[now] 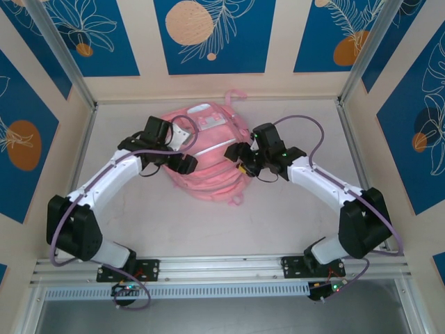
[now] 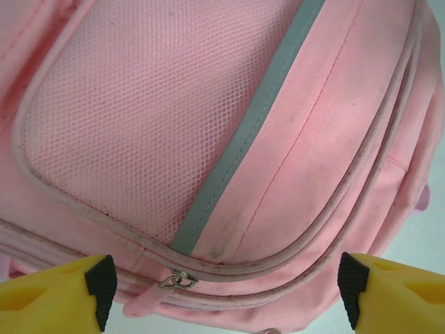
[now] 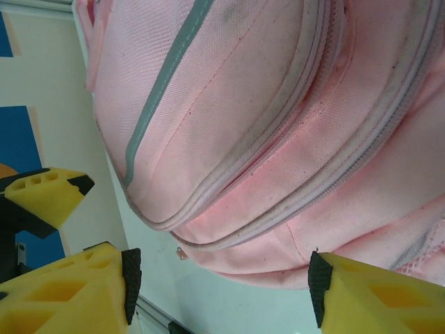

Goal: Pack the student bag

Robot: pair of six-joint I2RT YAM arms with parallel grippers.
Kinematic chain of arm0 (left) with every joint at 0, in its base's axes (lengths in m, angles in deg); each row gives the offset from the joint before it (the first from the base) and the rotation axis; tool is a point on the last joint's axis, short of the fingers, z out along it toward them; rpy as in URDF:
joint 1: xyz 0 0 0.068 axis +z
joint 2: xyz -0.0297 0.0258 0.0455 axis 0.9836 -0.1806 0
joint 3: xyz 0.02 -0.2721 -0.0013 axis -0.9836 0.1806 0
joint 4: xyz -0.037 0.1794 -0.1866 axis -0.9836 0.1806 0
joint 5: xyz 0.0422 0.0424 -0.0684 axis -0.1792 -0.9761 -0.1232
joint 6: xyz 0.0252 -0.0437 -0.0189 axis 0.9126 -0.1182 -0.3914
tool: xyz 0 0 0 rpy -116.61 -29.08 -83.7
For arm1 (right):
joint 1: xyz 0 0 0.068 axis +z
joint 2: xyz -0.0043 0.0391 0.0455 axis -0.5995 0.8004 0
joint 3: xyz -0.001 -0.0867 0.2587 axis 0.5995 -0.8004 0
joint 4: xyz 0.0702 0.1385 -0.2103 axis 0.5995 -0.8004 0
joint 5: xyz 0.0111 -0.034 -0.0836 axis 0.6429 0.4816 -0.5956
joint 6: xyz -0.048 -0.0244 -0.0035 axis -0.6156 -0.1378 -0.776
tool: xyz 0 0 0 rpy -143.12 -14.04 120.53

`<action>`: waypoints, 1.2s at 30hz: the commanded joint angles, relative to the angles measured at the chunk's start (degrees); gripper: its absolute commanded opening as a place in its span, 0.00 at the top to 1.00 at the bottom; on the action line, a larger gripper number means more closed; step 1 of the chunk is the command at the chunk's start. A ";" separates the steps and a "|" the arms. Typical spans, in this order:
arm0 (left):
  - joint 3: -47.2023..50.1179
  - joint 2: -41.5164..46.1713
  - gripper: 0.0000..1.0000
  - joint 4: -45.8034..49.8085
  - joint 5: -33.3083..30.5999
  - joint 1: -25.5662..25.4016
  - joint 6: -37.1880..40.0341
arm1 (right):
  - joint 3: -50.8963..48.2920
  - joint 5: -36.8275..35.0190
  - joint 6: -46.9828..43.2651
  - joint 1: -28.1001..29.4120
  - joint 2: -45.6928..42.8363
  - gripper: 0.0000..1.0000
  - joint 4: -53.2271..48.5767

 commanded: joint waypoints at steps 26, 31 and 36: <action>0.24 -4.89 0.52 5.90 2.86 3.06 6.83 | 5.52 1.76 -0.25 2.04 5.19 0.35 -3.90; 1.25 -3.73 0.52 6.76 1.58 3.10 7.96 | 6.44 1.76 -0.37 2.71 6.10 0.35 -4.14; 2.22 -3.88 0.63 7.36 0.68 3.07 8.61 | 7.25 1.94 -0.41 3.01 6.74 0.35 -4.41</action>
